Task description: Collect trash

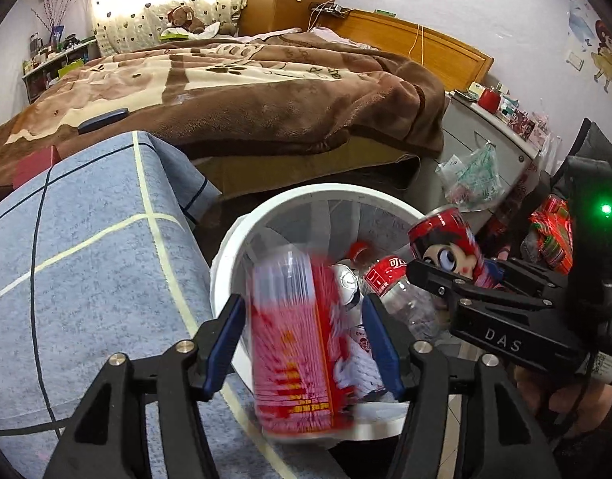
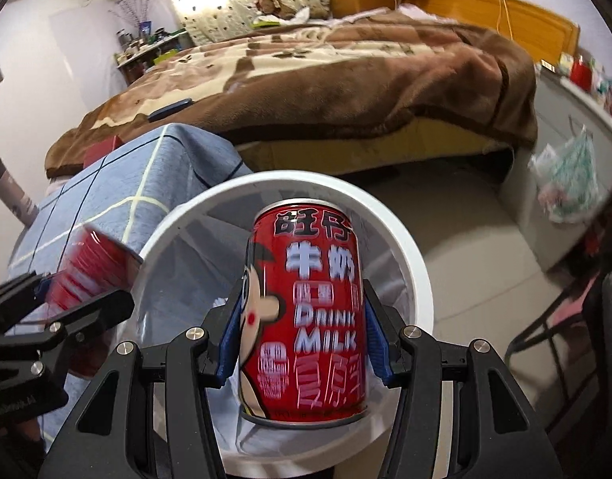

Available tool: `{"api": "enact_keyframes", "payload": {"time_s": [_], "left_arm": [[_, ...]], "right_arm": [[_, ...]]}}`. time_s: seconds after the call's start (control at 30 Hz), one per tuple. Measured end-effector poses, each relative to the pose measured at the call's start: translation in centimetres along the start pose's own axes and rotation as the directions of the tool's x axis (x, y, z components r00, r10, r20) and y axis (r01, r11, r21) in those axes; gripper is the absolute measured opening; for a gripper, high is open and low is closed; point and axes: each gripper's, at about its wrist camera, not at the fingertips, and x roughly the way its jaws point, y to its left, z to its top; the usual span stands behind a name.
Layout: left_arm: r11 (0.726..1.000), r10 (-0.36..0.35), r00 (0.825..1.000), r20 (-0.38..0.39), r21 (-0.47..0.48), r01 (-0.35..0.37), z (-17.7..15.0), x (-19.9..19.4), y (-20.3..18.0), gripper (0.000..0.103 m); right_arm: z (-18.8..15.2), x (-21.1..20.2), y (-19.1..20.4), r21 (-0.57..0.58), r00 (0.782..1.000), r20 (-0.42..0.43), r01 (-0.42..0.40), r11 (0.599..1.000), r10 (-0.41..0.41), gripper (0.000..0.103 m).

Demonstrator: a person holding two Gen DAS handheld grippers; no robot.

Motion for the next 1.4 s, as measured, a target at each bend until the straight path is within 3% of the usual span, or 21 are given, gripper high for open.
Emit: {"api": "enact_keyframes", "payload": {"time_s": [0.23,0.73,1.0,1.17,1.4], "left_arm": [[1.000,0.024,1.000,0.018,-0.009,-0.024,-0.2,-0.7,-0.1,0.075],[0.998,0.057,0.993,0.099,-0.019,-0.055,-2.5,-4.3,0.0,0.075],[0.991,0.134,0.971,0.197,-0.012,-0.134,-5.0,-7.5,-0.3,0.075],[0.984,0.178,0.955,0.237,-0.014,-0.179,-6.7,-8.8,-0.6,0.075],[0.980,0.197,0.941,0.275,-0.040,-0.194,-9.2,-10.2,-0.1,0.075]], "right_arm": [[-0.6,-0.6,0.0,0.011,1.000,0.025,0.012,1.000,-0.012,0.060],[-2.5,-4.4,0.6,0.020,0.989,0.147,0.025,0.999,-0.028,0.060],[-5.2,-6.9,1.7,0.053,0.970,0.242,0.023,0.998,-0.035,0.059],[-7.1,-8.0,2.9,0.048,0.953,0.291,0.069,0.996,-0.080,0.059],[-8.9,-9.3,4.5,0.016,0.933,0.350,0.081,0.997,-0.082,0.059]]}}
